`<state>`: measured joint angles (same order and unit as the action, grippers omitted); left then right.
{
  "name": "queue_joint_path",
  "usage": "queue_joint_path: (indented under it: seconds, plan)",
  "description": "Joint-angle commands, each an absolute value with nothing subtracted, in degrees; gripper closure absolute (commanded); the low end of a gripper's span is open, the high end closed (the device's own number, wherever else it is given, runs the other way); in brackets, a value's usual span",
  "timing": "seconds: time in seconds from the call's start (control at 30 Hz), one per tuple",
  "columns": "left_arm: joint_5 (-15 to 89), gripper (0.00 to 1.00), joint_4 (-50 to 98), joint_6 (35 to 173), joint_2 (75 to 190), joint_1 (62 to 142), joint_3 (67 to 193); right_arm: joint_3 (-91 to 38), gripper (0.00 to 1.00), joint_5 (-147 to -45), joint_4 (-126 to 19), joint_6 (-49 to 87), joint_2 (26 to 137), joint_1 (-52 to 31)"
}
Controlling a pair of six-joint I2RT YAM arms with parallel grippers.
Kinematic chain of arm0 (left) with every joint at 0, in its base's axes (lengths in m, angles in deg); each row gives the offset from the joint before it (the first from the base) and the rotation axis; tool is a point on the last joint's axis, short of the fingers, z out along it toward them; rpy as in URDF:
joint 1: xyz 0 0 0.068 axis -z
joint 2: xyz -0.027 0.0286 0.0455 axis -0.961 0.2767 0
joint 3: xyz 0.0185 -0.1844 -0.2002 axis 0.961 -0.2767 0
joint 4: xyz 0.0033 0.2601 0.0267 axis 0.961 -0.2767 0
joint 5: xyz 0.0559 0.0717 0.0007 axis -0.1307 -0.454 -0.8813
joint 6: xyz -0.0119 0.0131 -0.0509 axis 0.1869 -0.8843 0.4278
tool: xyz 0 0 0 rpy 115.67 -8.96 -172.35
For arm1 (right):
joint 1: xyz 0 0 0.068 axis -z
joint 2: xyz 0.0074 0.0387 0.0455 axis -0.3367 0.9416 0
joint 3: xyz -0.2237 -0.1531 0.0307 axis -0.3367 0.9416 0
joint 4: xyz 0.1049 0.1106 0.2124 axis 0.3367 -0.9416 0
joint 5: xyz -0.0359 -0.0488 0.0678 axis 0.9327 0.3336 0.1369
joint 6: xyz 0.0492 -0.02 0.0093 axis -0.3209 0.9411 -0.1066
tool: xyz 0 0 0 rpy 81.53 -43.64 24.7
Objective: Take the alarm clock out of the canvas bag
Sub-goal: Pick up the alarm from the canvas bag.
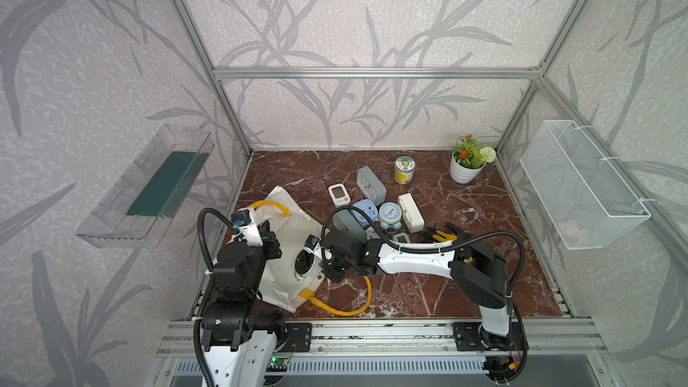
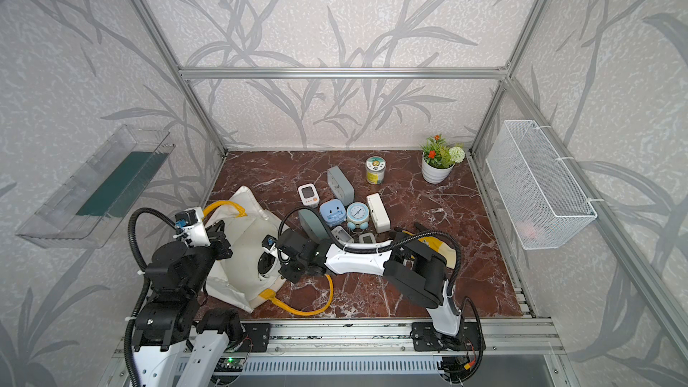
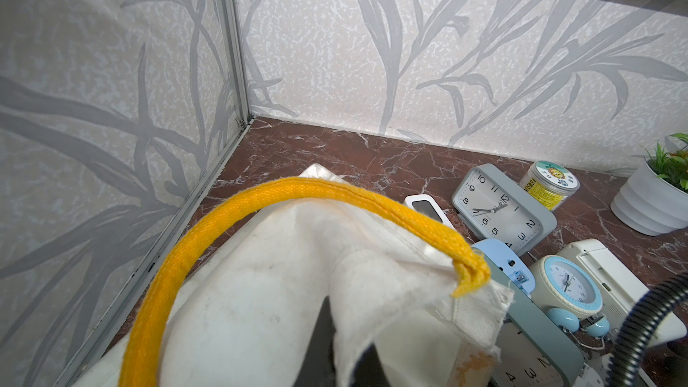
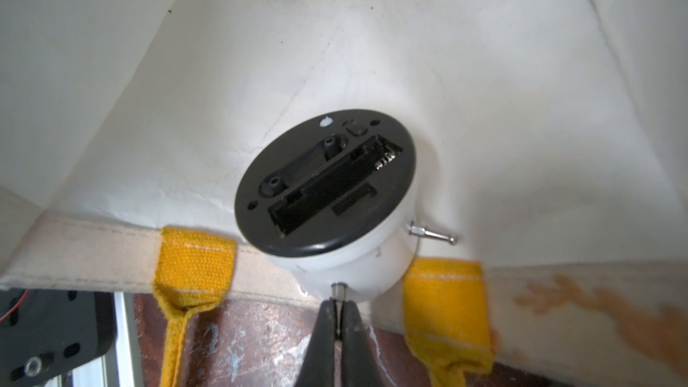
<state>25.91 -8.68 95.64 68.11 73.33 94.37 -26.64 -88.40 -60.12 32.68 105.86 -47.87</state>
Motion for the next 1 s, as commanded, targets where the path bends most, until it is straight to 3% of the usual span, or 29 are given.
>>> queue_joint_path:
  seconds: [0.0,0.53,0.97]
  plan:
    - [23.75,1.0,-7.86,95.14,68.38,73.21,96.55,-26.54,1.0,-88.18,-59.22,31.86,101.36,-47.68]
    - [20.21,1.0,-9.69,95.29,69.35,73.23,96.89,-24.41,1.0,-85.59,-61.03,33.52,94.07,-47.7]
    - [15.53,1.0,-11.91,95.05,70.15,73.23,97.31,-15.32,1.0,-78.24,-61.95,33.15,81.12,-47.05]
